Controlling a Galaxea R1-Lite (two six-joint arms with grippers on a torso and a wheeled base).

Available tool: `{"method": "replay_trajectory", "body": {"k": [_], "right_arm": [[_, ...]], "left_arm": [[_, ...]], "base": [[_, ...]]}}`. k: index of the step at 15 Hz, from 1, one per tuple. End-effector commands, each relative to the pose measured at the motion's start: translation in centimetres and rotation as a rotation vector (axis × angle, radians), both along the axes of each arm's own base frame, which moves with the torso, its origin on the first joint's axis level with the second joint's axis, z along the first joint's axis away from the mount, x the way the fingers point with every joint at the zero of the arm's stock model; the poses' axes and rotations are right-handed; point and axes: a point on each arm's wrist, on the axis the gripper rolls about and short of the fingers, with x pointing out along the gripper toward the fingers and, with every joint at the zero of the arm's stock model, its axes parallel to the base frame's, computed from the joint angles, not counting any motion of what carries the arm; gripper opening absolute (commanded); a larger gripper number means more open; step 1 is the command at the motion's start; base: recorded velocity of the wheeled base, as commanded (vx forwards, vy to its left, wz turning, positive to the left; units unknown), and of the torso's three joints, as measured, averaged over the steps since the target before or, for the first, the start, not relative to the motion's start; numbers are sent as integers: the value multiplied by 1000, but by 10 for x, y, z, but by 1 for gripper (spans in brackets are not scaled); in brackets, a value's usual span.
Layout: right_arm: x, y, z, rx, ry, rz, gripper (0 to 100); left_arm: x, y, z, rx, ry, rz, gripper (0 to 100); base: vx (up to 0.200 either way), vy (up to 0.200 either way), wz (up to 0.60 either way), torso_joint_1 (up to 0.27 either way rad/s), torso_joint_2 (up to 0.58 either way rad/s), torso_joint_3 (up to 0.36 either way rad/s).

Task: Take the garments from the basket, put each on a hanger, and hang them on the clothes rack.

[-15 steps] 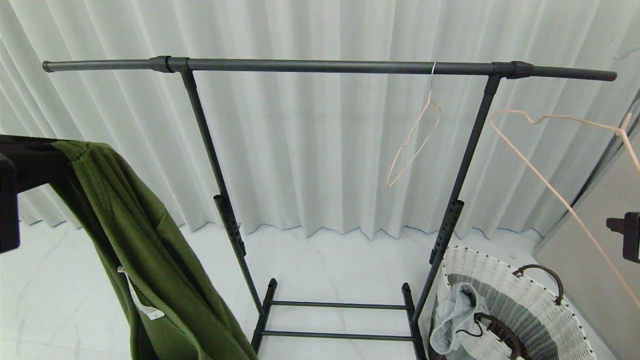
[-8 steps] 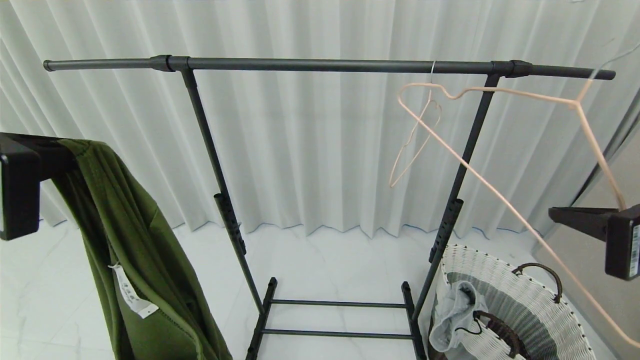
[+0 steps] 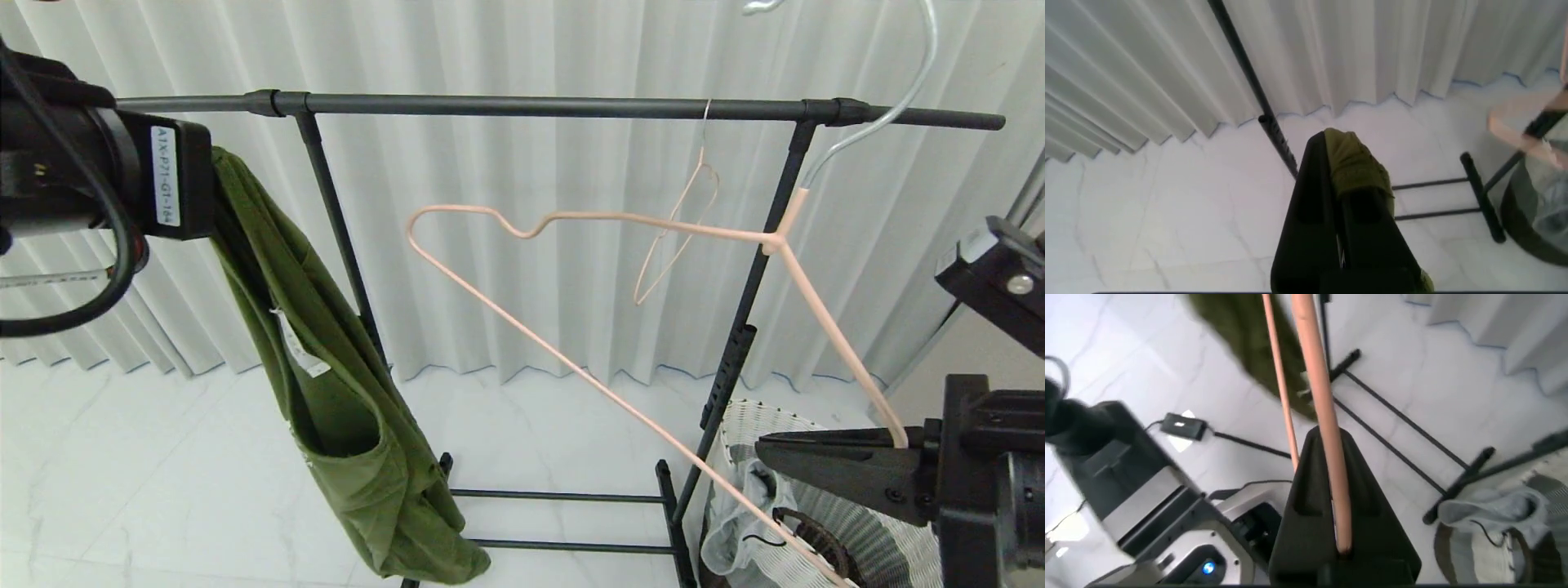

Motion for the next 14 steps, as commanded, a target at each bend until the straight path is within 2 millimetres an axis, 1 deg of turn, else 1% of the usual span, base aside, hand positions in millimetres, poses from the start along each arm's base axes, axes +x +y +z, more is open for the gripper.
{"method": "replay_trajectory", "body": {"k": [1, 3, 6, 11, 14], "right_arm": [[-3, 11, 1, -7, 5, 41, 0], [-6, 20, 4, -2, 4, 76, 0], [-7, 30, 3, -14, 9, 96, 0], [-2, 43, -2, -13, 10, 97, 0], [4, 57, -7, 18, 27, 70, 0]], "left_arm": [[23, -13, -4, -13, 27, 18, 0], [31, -18, -4, -20, 34, 20, 0], [36, -22, -1, -53, 26, 26, 0], [34, -22, 0, -54, 23, 21, 0], [31, -25, -1, -54, 23, 7, 0]], "base": [[0, 0, 0, 0, 0, 0], [0, 0, 0, 0, 0, 0], [0, 0, 0, 0, 0, 0], [0, 0, 0, 0, 0, 0], [0, 0, 0, 0, 0, 0]]}}
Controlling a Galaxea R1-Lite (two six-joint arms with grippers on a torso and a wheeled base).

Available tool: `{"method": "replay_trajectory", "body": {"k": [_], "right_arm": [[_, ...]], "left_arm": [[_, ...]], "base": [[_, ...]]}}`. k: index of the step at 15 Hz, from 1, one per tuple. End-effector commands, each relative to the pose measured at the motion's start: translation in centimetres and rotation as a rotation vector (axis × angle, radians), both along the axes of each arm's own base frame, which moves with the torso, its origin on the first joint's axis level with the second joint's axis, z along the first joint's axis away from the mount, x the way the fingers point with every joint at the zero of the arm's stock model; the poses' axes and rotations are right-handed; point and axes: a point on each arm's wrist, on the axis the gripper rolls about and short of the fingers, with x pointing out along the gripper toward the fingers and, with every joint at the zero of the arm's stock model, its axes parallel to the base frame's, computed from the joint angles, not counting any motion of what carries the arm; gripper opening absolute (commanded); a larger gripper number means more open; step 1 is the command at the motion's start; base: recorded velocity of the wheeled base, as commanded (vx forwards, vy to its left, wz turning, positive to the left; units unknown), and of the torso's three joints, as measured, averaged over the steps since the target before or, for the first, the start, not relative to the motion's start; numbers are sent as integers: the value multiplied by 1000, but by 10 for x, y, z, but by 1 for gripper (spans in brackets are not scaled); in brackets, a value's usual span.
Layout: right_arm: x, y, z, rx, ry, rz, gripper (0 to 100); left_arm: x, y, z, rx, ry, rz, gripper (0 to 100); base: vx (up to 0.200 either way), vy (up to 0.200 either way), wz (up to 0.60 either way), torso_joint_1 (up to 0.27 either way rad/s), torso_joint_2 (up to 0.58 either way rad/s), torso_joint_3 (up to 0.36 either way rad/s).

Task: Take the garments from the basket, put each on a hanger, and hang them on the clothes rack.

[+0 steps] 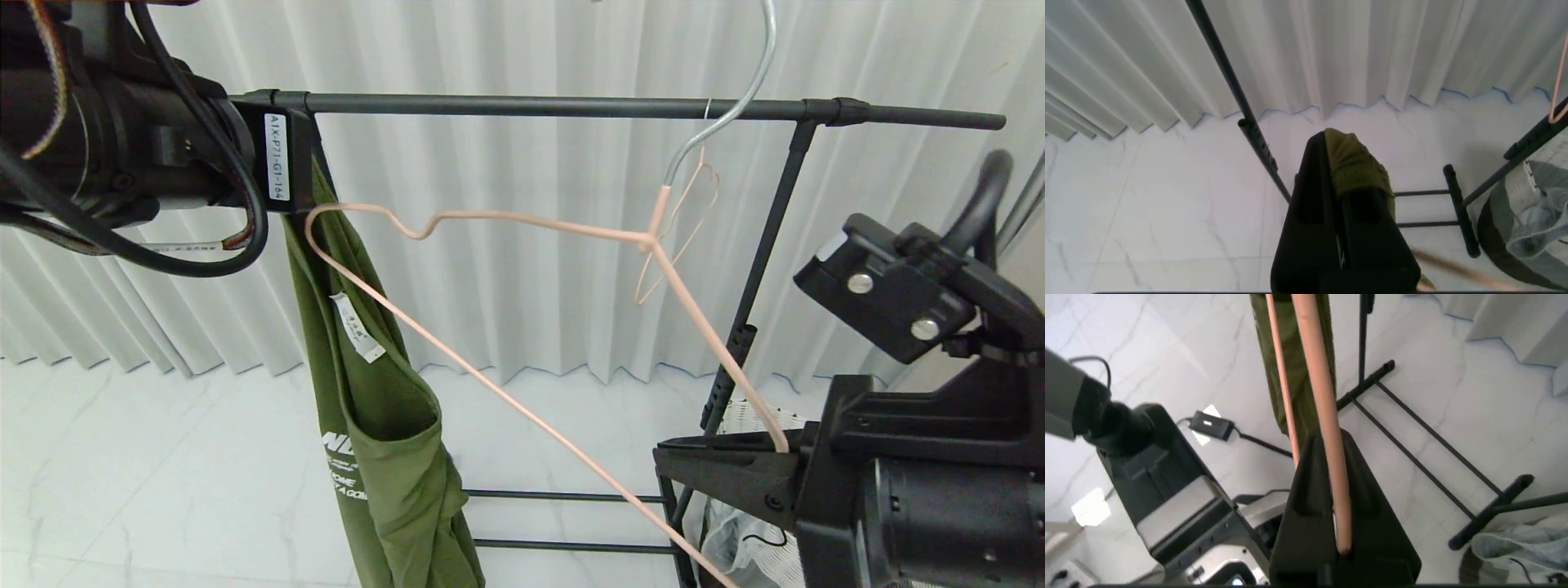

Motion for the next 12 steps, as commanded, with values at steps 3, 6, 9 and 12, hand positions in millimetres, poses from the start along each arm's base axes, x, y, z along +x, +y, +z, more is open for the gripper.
{"method": "replay_trajectory", "body": {"k": [3, 6, 9, 12], "right_arm": [[8, 17, -11, -18, 10, -40, 0], [15, 23, -12, -1, 14, -85, 0], [20, 30, -12, 19, 40, -154, 0], [24, 37, -11, 33, 53, -188, 0]], "left_arm": [[-2, 0, 1, -1, -3, -3, 0], [-1, 0, 0, 18, -12, 53, 0], [-2, 0, 1, 21, -17, 68, 0], [-3, -1, 0, 23, -14, 57, 0]], "base": [[0, 0, 0, 0, 0, 0], [0, 0, 0, 0, 0, 0], [0, 0, 0, 0, 0, 0], [0, 0, 0, 0, 0, 0]]}}
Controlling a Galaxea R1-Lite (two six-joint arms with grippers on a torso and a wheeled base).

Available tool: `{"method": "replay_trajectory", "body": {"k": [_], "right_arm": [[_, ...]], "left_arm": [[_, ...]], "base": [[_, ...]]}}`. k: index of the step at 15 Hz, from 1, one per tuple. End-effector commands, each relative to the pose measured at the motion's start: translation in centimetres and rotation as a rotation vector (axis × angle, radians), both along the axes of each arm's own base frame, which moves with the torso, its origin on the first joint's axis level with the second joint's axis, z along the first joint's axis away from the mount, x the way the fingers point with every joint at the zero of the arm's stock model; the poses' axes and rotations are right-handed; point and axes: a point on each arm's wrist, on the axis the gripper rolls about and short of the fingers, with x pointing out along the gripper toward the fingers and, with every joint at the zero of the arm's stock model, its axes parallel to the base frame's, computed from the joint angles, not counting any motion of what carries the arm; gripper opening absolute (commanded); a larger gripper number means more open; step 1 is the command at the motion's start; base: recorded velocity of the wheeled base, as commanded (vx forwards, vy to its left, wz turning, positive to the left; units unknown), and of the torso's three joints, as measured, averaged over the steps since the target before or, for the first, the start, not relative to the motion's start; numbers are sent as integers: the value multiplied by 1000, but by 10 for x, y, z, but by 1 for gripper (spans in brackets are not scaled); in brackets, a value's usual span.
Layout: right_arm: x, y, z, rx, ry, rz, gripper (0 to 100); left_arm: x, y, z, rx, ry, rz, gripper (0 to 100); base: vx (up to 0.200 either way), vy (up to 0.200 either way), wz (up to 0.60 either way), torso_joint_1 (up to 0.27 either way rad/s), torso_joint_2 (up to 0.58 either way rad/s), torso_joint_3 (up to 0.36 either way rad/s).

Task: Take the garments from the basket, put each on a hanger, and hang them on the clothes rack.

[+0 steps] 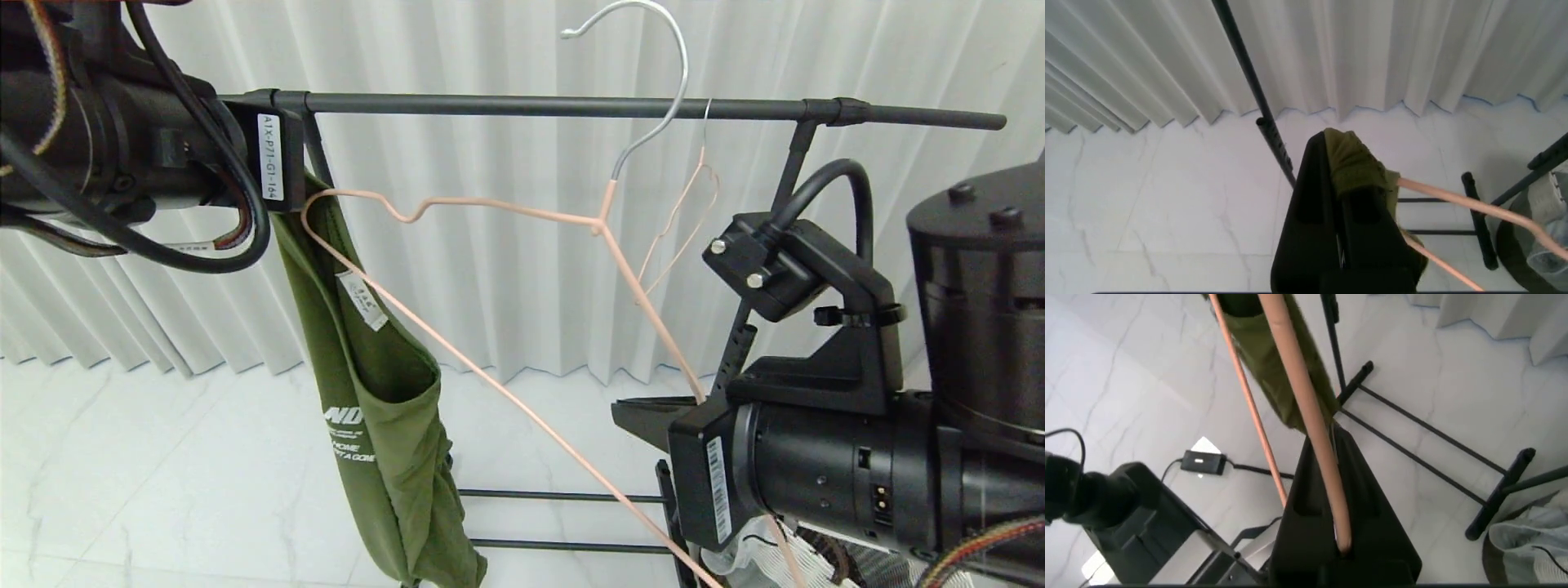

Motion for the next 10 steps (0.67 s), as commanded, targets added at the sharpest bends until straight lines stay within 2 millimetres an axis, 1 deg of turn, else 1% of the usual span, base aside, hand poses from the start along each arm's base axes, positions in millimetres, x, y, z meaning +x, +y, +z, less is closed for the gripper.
{"method": "replay_trajectory", "body": {"k": [1, 6, 10], "right_arm": [[3, 7, -2, -4, 1, -3, 0], [10, 24, -4, 25, -18, -15, 0], [19, 46, -9, 15, -13, -17, 0]], "left_arm": [[-2, -3, 0, -1, 1, -15, 0], [-7, -11, -3, -47, 12, -39, 0], [-12, -16, -3, -76, 13, -58, 0]], "base": [[0, 0, 0, 0, 0, 0], [0, 0, 0, 0, 0, 0], [0, 0, 0, 0, 0, 0]]}}
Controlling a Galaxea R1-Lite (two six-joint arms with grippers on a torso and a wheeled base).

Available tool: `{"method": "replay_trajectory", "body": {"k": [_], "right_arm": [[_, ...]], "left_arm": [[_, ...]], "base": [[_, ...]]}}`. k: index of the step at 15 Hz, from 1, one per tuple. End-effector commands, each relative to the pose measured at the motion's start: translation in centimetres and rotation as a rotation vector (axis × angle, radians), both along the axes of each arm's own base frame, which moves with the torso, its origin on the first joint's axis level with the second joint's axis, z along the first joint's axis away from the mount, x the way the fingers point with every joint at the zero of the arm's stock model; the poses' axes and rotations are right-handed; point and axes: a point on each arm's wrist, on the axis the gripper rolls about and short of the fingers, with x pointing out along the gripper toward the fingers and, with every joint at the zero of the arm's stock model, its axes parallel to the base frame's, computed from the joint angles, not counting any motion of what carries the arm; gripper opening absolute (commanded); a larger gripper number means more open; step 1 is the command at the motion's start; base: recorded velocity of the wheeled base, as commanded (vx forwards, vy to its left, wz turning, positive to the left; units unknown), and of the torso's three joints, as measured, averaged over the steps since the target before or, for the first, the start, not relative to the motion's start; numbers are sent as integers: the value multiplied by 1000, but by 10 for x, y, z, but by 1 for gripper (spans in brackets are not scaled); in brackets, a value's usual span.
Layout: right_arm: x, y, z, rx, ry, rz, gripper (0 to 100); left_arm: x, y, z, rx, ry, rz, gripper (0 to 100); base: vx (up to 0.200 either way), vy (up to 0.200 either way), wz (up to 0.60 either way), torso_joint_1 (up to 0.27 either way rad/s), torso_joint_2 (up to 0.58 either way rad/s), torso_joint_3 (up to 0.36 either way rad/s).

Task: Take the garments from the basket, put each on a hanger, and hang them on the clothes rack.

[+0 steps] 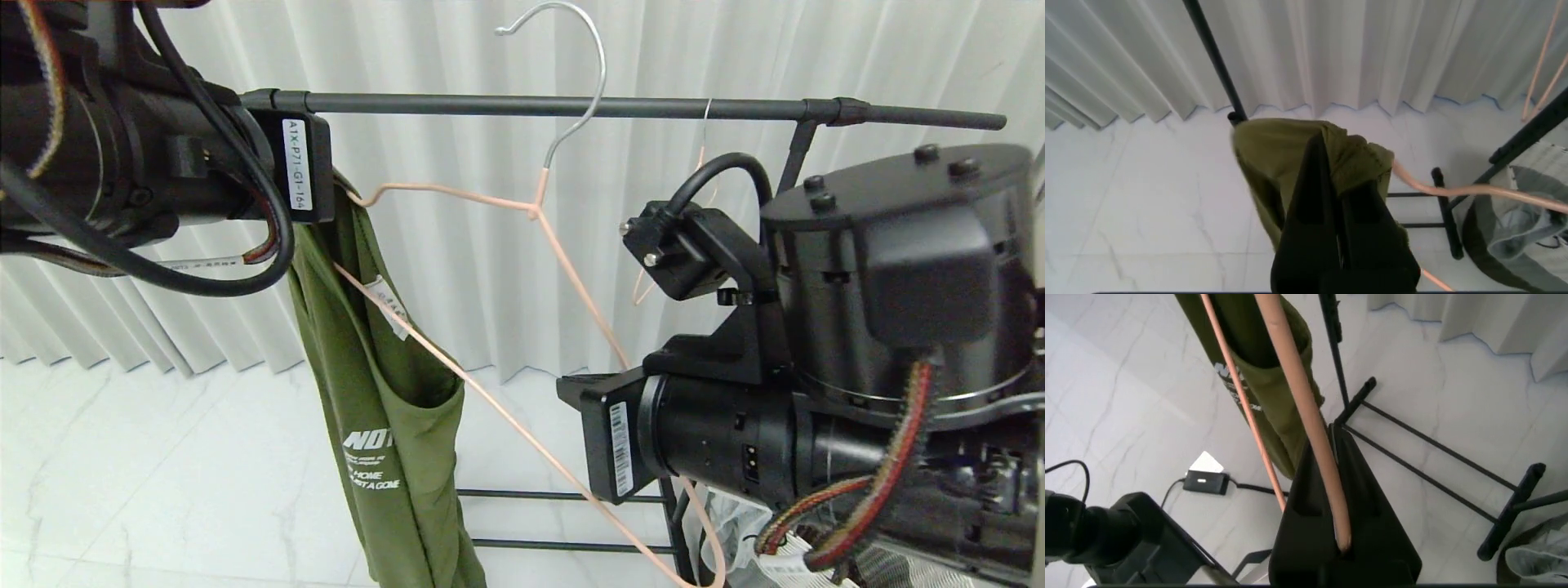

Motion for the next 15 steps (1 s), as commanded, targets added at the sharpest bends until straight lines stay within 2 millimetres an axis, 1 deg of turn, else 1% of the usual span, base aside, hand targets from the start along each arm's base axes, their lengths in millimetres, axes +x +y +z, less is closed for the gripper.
{"method": "replay_trajectory", "body": {"k": [1, 3, 5, 8, 12, 13, 15], "right_arm": [[8, 19, -9, -16, 7, 1, 0], [12, 30, -9, -11, 4, 3, 0], [15, 34, -10, -17, 0, 3, 0], [18, 34, -12, -47, -25, 13, 0], [18, 32, -9, -54, -50, 16, 0], [18, 31, -8, -58, -56, 17, 0], [18, 24, -2, -70, -92, 24, 0]], "left_arm": [[-4, -4, 1, -13, -2, -21, 0], [-10, -6, 3, -21, -7, -47, 0], [-21, -9, 6, -32, -19, -92, 0], [-41, -17, 11, -50, -35, -187, 0], [-60, -29, 8, -40, -24, -305, 0], [-63, -30, 6, -36, -19, -318, 0], [-66, -27, -3, -10, -3, -318, 0]], "base": [[0, 0, 0, 0, 0, 0], [0, 0, 0, 0, 0, 0], [0, 0, 0, 0, 0, 0], [0, 0, 0, 0, 0, 0], [0, 0, 0, 0, 0, 0], [0, 0, 0, 0, 0, 0], [0, 0, 0, 0, 0, 0]]}}
